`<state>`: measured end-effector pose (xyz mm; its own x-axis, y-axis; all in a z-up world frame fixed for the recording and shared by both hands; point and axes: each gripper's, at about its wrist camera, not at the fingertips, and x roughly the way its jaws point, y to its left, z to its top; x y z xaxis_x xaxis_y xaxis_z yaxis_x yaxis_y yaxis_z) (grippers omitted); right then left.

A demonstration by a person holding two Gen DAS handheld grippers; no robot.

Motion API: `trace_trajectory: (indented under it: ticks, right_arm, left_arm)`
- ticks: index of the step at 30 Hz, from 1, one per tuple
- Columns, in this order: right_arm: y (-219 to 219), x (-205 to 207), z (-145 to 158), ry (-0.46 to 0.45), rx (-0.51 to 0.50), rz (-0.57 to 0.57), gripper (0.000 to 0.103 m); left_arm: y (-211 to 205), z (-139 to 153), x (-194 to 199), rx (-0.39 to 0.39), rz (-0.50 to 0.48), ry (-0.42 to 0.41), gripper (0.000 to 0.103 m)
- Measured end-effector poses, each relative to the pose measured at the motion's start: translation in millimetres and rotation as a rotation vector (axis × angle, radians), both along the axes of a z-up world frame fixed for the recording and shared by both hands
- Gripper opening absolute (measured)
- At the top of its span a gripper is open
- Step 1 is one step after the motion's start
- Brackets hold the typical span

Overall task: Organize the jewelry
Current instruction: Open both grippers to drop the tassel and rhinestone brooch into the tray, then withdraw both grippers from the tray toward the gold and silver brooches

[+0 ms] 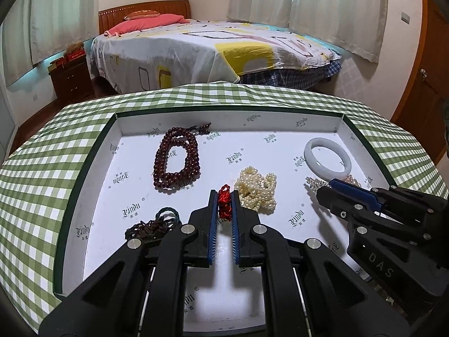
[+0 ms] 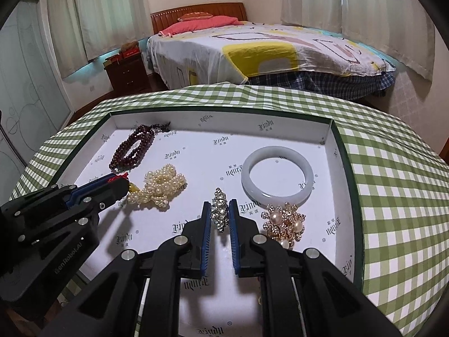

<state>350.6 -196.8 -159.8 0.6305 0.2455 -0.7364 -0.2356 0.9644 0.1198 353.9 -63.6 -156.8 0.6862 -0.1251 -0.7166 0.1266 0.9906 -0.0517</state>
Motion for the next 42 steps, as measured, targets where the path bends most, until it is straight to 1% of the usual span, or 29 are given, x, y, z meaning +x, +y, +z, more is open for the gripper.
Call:
trace_trajectory:
  ticks: [2,3,4,5,6,7,8,9,10,11,14,16,20,21,24,28,31,42]
  right_arm:
    - [0,-1,0,-0.003,0.001,-0.003,0.014]
    - [0,-1,0,-0.003,0.003,-0.003,0.014]
    - [0,-1,1,-0.004,0.003,-0.004,0.016]
    - [0,-1,1,-0.006,0.001,-0.004,0.02]
    - [-1,-2,1,-0.008,0.0,-0.005,0.022]
    - [-1,-2,2,-0.011,0.0,-0.007,0.026]
    - [-1,-3,3,-0.014,-0.001,-0.008,0.03]
    - [-2,-4,3,-0.017,-0.001,-0.01,0.032]
    - [-3,-5,4,-0.02,-0.001,-0.013,0.036]
    - [-3,-6,6,-0.026,-0.002,-0.016,0.039]
    - [-5,-9,10,-0.039,0.0,-0.02,0.045]
    - [-4,-11,12,-0.048,-0.005,-0.02,0.046]
    - [-6,-14,17,-0.062,-0.009,-0.03,0.054]
    - [-7,-15,18,-0.065,-0.009,-0.033,0.055]
    - [-8,-18,22,-0.075,-0.012,-0.038,0.057]
    - [-11,-23,28,-0.092,-0.016,-0.052,0.063]
    - [-15,-29,33,-0.102,-0.01,-0.065,0.063]
    - [-25,-64,47,-0.126,0.001,-0.086,0.064]
  left_arm:
    - [1,0,-1,-0.001,0.006,0.0,0.01]
    - [2,0,-1,-0.004,0.007,0.0,0.013]
    - [2,0,-2,-0.006,0.008,0.002,0.018]
    - [2,0,-2,-0.006,0.01,0.003,0.021]
    - [3,0,-3,-0.008,0.011,0.002,0.029]
    - [4,1,-4,-0.014,0.013,0.0,0.034]
    - [5,3,-5,-0.019,0.014,-0.004,0.037]
    - [6,5,-6,-0.022,0.016,-0.01,0.042]
    - [6,6,-7,-0.022,0.017,-0.015,0.048]
    - [7,8,-9,-0.021,0.017,-0.022,0.052]
    - [5,13,-13,-0.009,0.011,-0.04,0.055]
    - [6,15,-14,-0.002,0.008,-0.043,0.057]
    - [9,18,-17,-0.015,0.016,-0.042,0.061]
    - [9,19,-17,-0.015,0.017,-0.044,0.062]
    - [11,23,-20,-0.014,0.022,-0.05,0.063]
    - [15,33,-28,-0.012,0.033,-0.07,0.065]
    - [19,41,-37,-0.025,0.048,-0.092,0.068]
    - [31,64,-80,-0.035,0.09,-0.16,0.068]
